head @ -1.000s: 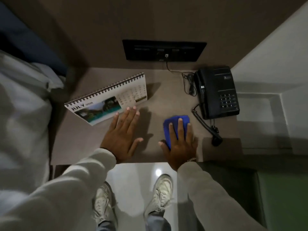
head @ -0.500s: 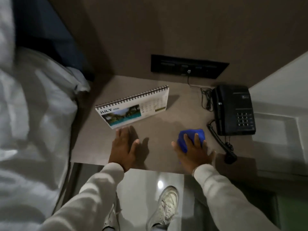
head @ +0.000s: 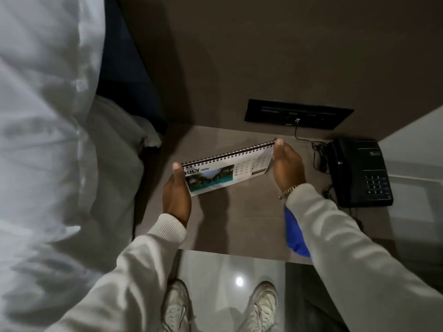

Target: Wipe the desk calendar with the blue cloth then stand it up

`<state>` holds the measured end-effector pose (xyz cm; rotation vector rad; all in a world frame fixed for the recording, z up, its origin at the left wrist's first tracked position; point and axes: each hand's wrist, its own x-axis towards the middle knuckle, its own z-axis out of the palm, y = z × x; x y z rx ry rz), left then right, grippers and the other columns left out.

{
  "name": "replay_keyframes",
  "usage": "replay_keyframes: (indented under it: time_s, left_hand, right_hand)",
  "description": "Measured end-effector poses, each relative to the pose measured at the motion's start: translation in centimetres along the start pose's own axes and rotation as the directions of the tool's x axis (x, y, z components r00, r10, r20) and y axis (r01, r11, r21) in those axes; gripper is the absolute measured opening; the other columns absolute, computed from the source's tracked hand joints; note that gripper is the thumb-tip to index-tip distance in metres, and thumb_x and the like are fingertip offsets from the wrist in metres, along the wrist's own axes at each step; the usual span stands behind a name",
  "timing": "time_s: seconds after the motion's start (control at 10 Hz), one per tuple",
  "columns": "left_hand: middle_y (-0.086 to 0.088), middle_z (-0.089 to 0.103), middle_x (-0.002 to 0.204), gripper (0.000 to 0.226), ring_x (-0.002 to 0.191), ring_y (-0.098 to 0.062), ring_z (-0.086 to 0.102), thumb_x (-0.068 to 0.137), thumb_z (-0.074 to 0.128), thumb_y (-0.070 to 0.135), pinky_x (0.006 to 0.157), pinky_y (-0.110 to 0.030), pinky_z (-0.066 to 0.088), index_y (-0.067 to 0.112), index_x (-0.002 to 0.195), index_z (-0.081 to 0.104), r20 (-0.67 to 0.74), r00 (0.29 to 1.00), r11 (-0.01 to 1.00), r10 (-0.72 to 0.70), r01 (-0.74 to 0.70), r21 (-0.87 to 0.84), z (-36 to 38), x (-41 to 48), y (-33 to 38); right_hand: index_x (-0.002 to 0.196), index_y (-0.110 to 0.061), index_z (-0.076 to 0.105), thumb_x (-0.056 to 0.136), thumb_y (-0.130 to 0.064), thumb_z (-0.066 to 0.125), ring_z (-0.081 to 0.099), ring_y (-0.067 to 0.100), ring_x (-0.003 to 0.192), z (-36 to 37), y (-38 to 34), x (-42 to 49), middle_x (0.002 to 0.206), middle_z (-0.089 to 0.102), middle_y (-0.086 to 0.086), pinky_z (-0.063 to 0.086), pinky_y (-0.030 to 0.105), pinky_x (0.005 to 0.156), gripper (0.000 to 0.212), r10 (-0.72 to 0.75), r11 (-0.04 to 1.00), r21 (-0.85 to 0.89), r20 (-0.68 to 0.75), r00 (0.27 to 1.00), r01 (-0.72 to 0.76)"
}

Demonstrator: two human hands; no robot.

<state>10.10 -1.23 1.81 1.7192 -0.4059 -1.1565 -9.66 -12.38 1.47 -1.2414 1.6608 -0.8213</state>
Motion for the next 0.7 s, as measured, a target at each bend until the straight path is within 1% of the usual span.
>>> replay_keyframes:
  time_s: [0.1,0.2,0.3,0.4,0.5,0.6,0.7]
  left_hand:
    - [0.019,0.064,0.103,0.053,0.094,0.007,0.055,0.079,0.031,0.076,0.102,-0.033,0.037,0.039,0.09,0.066,0.05,0.998,0.999,0.031,-0.033,0.023,-0.7,1.6,0.9]
    - [0.013,0.063,0.123,0.072,0.105,0.001,0.058,0.065,0.033,0.082,0.114,-0.04,0.035,0.035,0.108,0.066,0.093,0.995,0.997,0.048,-0.053,0.051,-0.8,4.0,3.1]
    - [0.009,0.061,0.133,0.089,0.121,-0.011,0.056,0.06,0.03,0.088,0.116,-0.042,0.033,0.032,0.122,0.062,0.133,0.991,0.994,0.025,-0.039,0.101,-0.2,6.5,5.4]
    - [0.012,0.061,0.128,0.103,0.114,-0.008,0.055,0.051,0.023,0.094,0.107,-0.035,0.03,0.031,0.124,0.062,0.189,0.982,0.99,0.011,-0.038,0.136,0.6,8.7,7.2]
    - [0.012,0.063,0.128,0.108,0.111,-0.007,0.059,0.047,0.022,0.095,0.1,-0.034,0.029,0.031,0.123,0.064,0.224,0.975,0.987,-0.001,-0.035,0.154,1.5,10.2,8.2]
    - [0.006,0.053,0.145,0.118,0.135,-0.017,0.047,0.045,0.02,0.096,0.118,-0.044,0.023,0.028,0.135,0.055,0.202,0.979,0.977,-0.028,-0.016,0.214,1.9,10.9,8.7]
    - [-0.005,0.057,0.142,0.11,0.134,-0.028,0.05,0.054,0.021,0.093,0.118,-0.047,0.03,0.025,0.132,0.059,0.176,0.984,0.951,0.02,-0.074,0.301,1.6,10.9,9.8]
  right_hand:
    - [0.122,-0.016,0.066,0.103,-0.037,0.039,0.069,0.018,0.1,-0.4,1.0,-0.4,0.112,0.072,0.005,0.053,0.018,0.082,0.04,0.043,0.997,0.057,0.007,0.999,-0.043]
    - [0.129,-0.019,0.061,0.102,-0.037,0.042,0.065,0.021,0.114,-0.2,0.8,0.0,0.124,0.07,0.006,0.051,0.041,0.104,0.038,0.04,0.995,0.09,0.013,0.999,-0.041]
    - [0.133,-0.02,0.058,0.099,-0.039,0.043,0.059,0.021,0.126,0.5,-0.5,1.1,0.134,0.064,0.006,0.043,0.048,0.112,0.042,0.029,0.994,0.102,-0.007,1.0,-0.028]
    - [0.115,-0.027,0.067,0.096,-0.049,0.038,0.058,0.024,0.126,1.3,-1.7,2.8,0.129,0.066,0.005,0.042,0.05,0.112,0.04,0.026,0.993,0.113,-0.024,0.999,-0.023]
    - [0.093,-0.032,0.065,0.092,-0.06,0.029,0.061,0.027,0.119,1.9,-2.4,3.8,0.122,0.068,0.005,0.044,0.051,0.109,0.046,0.08,0.994,0.079,-0.014,0.997,-0.079]
    - [0.131,-0.018,0.058,0.098,-0.057,0.028,0.05,0.027,0.135,2.2,-2.5,4.6,0.144,0.057,0.009,0.035,0.047,0.118,0.06,0.058,0.998,-0.005,-0.017,0.998,-0.058]
    - [0.152,-0.021,0.029,0.101,-0.05,0.033,0.031,0.021,0.148,1.0,-4.1,3.9,0.16,0.034,0.004,0.019,0.033,0.122,0.059,0.039,0.998,-0.051,-0.03,0.999,-0.041]
